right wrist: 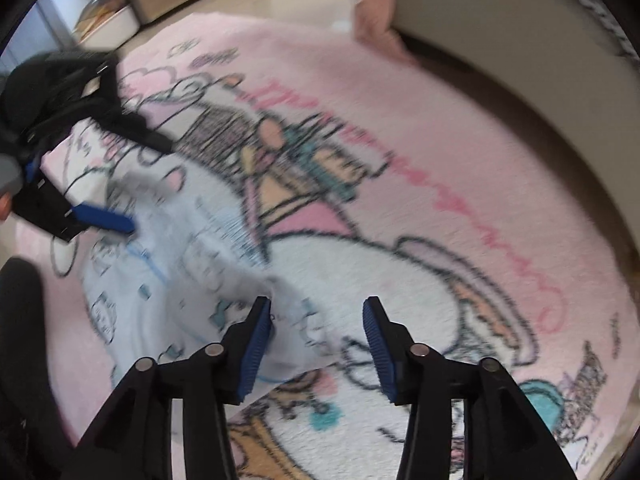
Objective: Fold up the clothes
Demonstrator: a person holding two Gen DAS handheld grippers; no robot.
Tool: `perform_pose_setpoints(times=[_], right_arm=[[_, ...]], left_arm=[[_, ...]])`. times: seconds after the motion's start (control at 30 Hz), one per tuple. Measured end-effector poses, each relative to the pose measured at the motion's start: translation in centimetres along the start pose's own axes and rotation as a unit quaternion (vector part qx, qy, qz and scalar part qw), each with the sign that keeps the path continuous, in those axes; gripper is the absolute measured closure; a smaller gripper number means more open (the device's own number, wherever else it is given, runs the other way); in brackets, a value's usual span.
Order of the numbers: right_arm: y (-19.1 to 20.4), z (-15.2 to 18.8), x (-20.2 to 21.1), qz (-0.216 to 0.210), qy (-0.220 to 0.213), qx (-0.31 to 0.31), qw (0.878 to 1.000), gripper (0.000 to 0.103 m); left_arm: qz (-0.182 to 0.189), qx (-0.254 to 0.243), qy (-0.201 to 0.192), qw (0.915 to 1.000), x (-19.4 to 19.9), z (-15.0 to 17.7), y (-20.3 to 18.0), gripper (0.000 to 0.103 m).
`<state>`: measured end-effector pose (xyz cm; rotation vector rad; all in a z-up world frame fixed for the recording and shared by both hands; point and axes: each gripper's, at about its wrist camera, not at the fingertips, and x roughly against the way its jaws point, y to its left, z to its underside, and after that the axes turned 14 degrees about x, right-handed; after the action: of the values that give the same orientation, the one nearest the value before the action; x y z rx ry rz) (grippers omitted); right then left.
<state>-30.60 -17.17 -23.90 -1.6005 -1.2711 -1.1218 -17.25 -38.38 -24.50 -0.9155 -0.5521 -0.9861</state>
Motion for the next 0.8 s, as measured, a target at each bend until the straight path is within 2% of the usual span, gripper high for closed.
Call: perform_pose_setpoints(times=[0.07, 0.2, 0.27, 0.33, 0.37, 0.43, 0.5, 0.53, 0.6, 0.7, 0.8], right_arm=[[-0.4, -0.3, 0.6, 0.017, -0.009, -0.016, 1.0, 0.053], [-0.6, -0.4, 1.7, 0.095, -0.024, -0.037, 0.994, 0.052], [-0.7, -0.2, 2.1, 0.152, -0.036, -0.042, 0.987, 0.052], [-0.9, 0.2, 2.3, 0.219, -0.041, -0.044, 0.974, 0.052], [-1.0, 0.4, 2.3, 0.24, -0.041, -0.047, 0.969, 0.052], [-1.1, 0.9, 2.1, 0.25, -0.039, -0.054, 0.966, 0.052], [-1.0, 1.4, 1.9, 0.238, -0.036, -0.061, 0.969, 0.052], [-0.8, 1.6, 1.9, 0.231, -0.037, -0.064, 0.97, 0.052], [-0.4, 2.2, 2.0, 0.22, -0.046, -0.082, 0.971, 0.052], [0.3, 3.5, 2.1, 0.183, -0.066, -0.143, 0.97, 0.052], [1.4, 4.5, 1.7, 0.155, -0.075, -0.193, 0.966, 0.052]], left_arm=[[-0.013, -0.015, -0.008, 0.9998, 0.5, 0.3, 0.0, 0.025], [-0.032, -0.046, -0.011, 0.9984, 1.6, 0.9, 0.4, 0.025], [-0.031, -0.055, -0.007, 0.998, 2.2, 1.3, 0.6, 0.025], [-0.034, -0.07, -0.01, 0.9969, 2.9, 2.0, 0.8, 0.025], [-0.038, -0.086, -0.014, 0.9955, 3.3, 2.5, 0.7, 0.025], [-0.051, -0.128, -0.024, 0.9902, 4.1, 3.5, 0.3, 0.025], [-0.075, -0.183, -0.033, 0.9798, 4.4, 4.6, -0.4, 0.025], [-0.089, -0.217, -0.034, 0.9715, 4.5, 5.2, -0.8, 0.025], [-0.095, -0.292, -0.032, 0.951, 4.3, 6.7, -1.4, 0.025], [-0.075, -0.347, -0.047, 0.9336, 4.8, 8.0, -0.5, 0.025], [-0.032, -0.395, -0.083, 0.9145, 5.7, 8.8, 0.9, 0.025]])
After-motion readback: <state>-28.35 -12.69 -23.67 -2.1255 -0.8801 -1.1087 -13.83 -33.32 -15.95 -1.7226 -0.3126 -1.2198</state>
